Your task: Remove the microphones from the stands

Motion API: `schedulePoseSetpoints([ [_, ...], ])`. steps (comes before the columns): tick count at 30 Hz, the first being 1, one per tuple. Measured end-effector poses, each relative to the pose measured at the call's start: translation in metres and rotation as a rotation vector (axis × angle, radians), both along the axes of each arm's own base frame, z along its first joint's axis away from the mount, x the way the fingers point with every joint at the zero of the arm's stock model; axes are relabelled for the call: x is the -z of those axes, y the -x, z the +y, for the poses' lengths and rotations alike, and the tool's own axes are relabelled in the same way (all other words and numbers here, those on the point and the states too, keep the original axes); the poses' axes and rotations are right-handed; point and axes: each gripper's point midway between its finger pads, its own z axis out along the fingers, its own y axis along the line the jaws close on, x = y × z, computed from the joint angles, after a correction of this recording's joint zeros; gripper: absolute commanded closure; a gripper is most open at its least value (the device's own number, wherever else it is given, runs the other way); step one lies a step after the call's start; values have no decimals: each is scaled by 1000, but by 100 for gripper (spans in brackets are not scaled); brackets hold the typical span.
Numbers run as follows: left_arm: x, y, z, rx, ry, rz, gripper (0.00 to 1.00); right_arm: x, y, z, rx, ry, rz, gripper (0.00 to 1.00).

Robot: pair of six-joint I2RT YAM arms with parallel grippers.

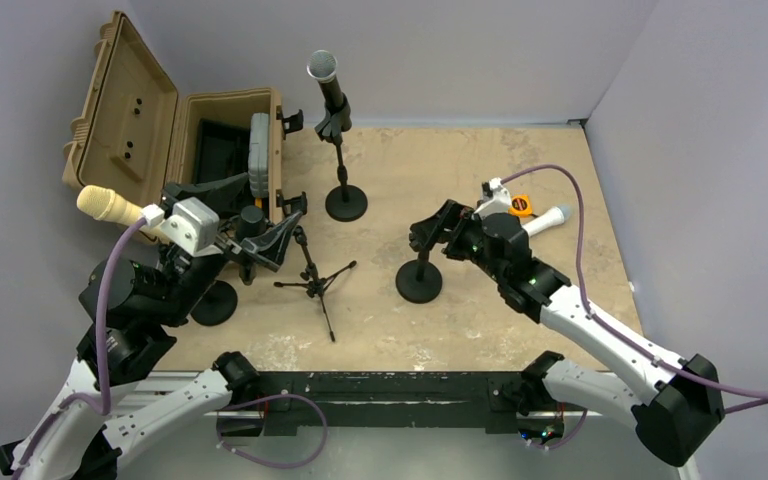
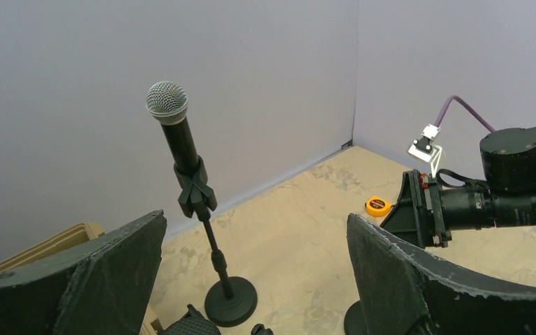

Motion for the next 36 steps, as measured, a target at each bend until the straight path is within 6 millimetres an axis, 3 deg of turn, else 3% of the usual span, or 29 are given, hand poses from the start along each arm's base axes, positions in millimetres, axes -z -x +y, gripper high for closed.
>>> schedulePoseSetpoints([
  [2,0,0,1,0,1,-1,2,-13,-3,-2,-4,32,-35,1],
  [12,-3,4,6,-10,14,-11,2,-115,-26,-12,5,169,-367,2],
  [16,-8,8,13,-21,32,-24,2,-146,-19,4,-92,166,-530,2],
  [19,-11,11,20,-33,46,-33,2,-167,2,45,-207,119,-637,3],
  [25,-14,13,31,-69,70,-42,2,-199,79,182,-483,4,-747,4],
  [27,-15,14,35,-82,77,-43,2,-196,97,208,-534,-10,-754,4],
  [30,-18,17,43,-99,96,-53,2,-195,107,236,-565,-19,-762,5],
  [36,-29,32,69,-143,175,-102,2,-202,95,270,-535,-28,-761,11],
])
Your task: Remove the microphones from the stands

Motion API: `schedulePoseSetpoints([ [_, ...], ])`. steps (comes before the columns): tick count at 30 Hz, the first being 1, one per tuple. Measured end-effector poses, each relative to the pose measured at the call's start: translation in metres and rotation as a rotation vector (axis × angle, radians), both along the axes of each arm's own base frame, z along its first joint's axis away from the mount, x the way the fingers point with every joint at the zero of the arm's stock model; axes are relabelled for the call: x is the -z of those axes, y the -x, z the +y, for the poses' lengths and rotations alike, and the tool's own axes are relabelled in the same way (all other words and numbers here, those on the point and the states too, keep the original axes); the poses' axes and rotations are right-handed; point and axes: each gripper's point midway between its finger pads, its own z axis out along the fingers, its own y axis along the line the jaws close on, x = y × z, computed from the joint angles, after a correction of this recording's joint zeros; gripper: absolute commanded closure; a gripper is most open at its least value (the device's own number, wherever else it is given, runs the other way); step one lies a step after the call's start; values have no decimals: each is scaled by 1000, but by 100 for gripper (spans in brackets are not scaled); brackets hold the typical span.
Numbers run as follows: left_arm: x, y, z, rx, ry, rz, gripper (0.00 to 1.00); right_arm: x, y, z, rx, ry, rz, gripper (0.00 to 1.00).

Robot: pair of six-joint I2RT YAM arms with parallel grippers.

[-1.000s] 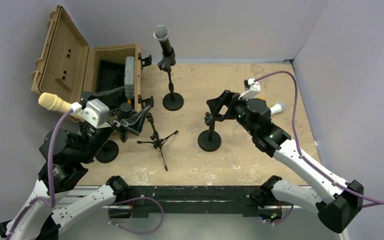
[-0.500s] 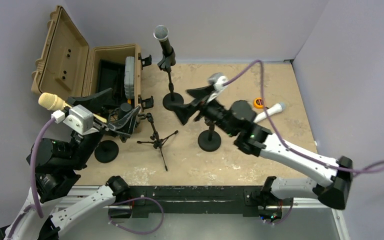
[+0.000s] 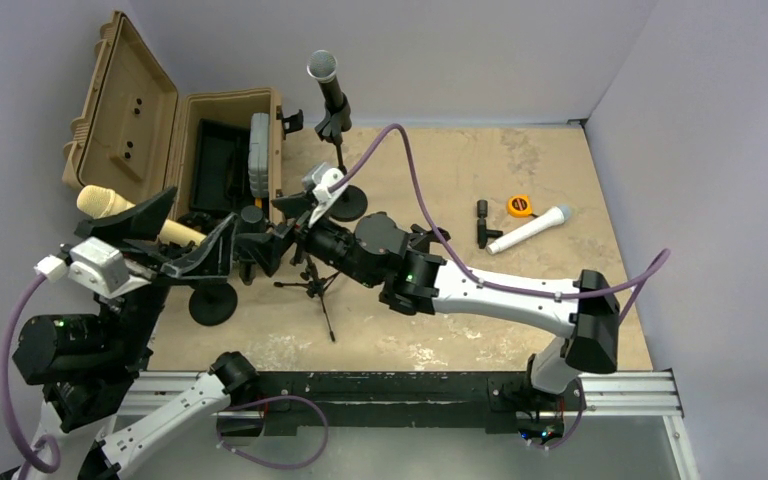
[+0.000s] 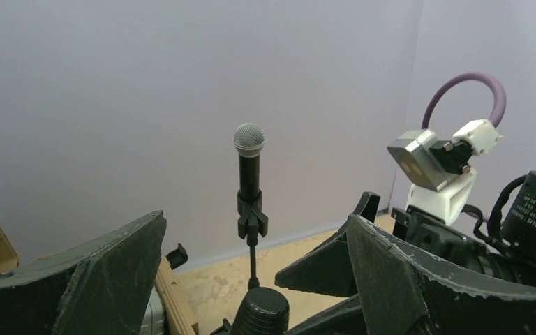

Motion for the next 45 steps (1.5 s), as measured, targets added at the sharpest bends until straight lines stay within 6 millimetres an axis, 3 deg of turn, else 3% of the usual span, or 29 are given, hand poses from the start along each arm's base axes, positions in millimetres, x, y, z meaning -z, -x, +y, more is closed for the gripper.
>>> schedulePoseSetpoints([
  [6,-6,8,20,-46,66,-36,2,15,-17,18,62,20,37,16],
  [15,-5,6,20,-58,67,-32,2,39,-23,34,65,62,64,30],
  [23,-3,2,17,-61,58,-23,2,35,-21,34,57,51,62,75],
  [28,-3,1,17,-65,57,-22,2,29,-20,31,60,51,50,85],
  [31,-2,1,18,-69,57,-21,2,10,-19,23,67,24,31,87],
  [35,0,-1,17,-75,55,-16,2,-38,-15,5,77,-51,-9,90],
  [39,0,-2,17,-77,55,-14,2,-94,-15,-25,126,-150,-46,98],
  [45,1,-3,18,-85,57,-10,3,-143,-19,-75,199,-246,-79,100],
])
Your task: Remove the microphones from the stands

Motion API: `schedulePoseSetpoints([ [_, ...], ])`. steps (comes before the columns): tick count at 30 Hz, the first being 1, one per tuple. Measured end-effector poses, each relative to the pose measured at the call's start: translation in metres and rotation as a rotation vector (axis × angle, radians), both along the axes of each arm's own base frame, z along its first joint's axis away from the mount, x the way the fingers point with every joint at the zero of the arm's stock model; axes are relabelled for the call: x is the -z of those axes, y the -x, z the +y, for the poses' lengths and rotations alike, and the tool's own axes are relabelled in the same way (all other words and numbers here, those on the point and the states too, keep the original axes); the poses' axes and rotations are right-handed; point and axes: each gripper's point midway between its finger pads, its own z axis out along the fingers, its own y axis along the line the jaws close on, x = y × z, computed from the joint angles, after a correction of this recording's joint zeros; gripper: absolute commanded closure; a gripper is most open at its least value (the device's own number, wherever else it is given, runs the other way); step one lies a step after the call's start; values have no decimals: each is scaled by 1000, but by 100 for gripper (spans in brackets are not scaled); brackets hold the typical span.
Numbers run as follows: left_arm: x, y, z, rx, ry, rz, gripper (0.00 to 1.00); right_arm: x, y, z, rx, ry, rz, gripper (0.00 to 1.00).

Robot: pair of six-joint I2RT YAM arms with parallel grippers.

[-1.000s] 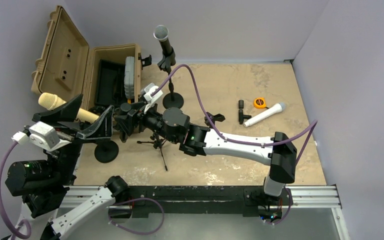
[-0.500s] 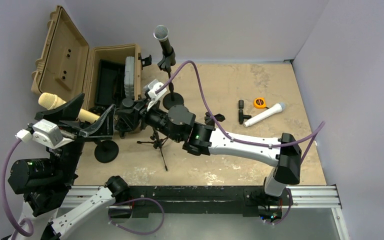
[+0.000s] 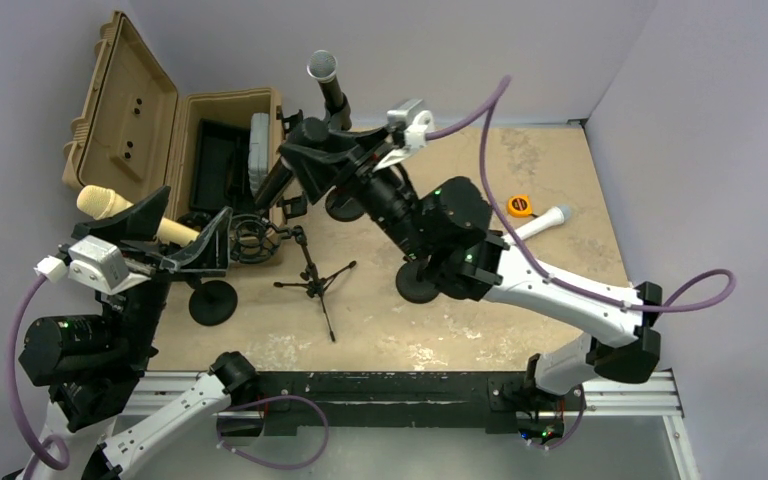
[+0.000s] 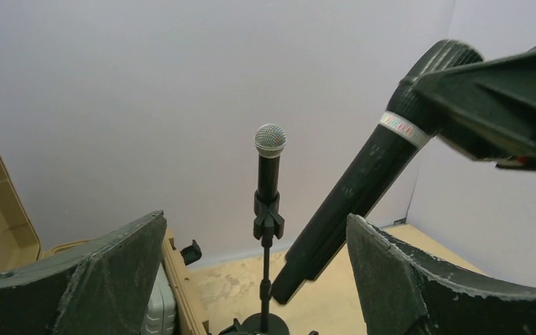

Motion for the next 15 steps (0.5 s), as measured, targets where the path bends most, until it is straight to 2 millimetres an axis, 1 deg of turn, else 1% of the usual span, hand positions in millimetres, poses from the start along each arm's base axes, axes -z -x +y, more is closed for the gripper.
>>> schedulePoseSetpoints([
  [2,0,0,0,-2,0,2,3,-13,-4,-20,34,-27,-7,100],
  [4,1,-1,0,-4,-1,4,3,-20,-8,-42,81,-49,-7,100],
  [5,1,-2,-1,-4,-2,5,3,-22,-10,-53,107,-59,-3,100],
  [8,3,-4,-3,-4,-8,11,2,-23,-16,-98,218,-96,26,100],
  [10,4,-5,-4,-4,-11,15,3,-16,-24,-137,324,-128,71,100],
  [12,4,-6,-5,-4,-13,17,3,-4,-35,-180,445,-161,130,100],
  [13,5,-6,-5,-3,-13,17,3,4,-41,-204,514,-182,163,100],
  [15,5,-6,-5,-3,-14,18,3,21,-50,-244,633,-217,229,100],
])
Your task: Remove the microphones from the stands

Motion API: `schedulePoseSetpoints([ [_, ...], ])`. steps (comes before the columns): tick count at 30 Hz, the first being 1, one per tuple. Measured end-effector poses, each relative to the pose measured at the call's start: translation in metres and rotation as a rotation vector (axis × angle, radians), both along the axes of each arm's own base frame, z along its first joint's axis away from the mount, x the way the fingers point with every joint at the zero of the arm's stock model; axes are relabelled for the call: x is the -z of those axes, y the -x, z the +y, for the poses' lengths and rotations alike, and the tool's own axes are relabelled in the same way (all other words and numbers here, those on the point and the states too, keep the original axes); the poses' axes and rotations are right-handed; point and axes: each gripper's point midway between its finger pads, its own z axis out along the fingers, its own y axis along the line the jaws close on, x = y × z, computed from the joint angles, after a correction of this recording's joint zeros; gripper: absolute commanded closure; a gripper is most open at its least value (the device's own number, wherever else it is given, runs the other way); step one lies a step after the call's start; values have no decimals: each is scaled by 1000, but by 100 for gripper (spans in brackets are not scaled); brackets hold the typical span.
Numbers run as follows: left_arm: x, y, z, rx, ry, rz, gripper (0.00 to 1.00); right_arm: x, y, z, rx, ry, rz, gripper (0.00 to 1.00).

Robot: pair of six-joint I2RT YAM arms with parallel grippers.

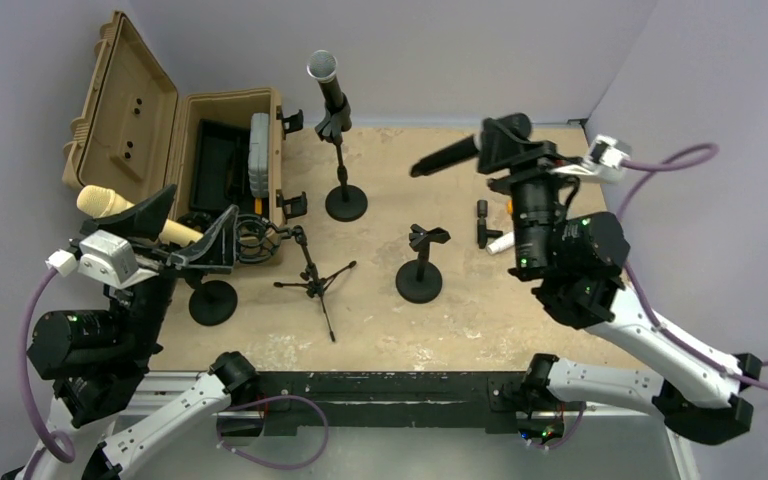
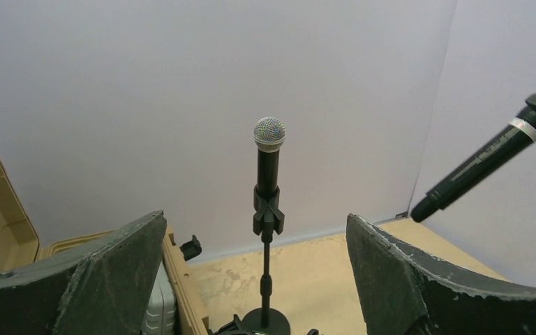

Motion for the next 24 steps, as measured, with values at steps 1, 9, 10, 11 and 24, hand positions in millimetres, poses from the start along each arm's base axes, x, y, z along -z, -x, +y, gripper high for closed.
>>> schedulePoseSetpoints([
  [1,0,0,0,0,0,0,2,12,-3,-21,62,-22,36,100],
  [9,2,-4,-5,4,-10,9,3,88,5,-110,349,-145,240,100],
  [10,2,-5,-6,5,-12,11,3,94,4,-114,368,-152,256,100],
  [11,3,-6,-7,7,-15,13,3,102,1,-116,386,-151,273,100],
  [24,4,-8,-11,12,-22,19,3,229,-80,-154,530,111,597,100],
])
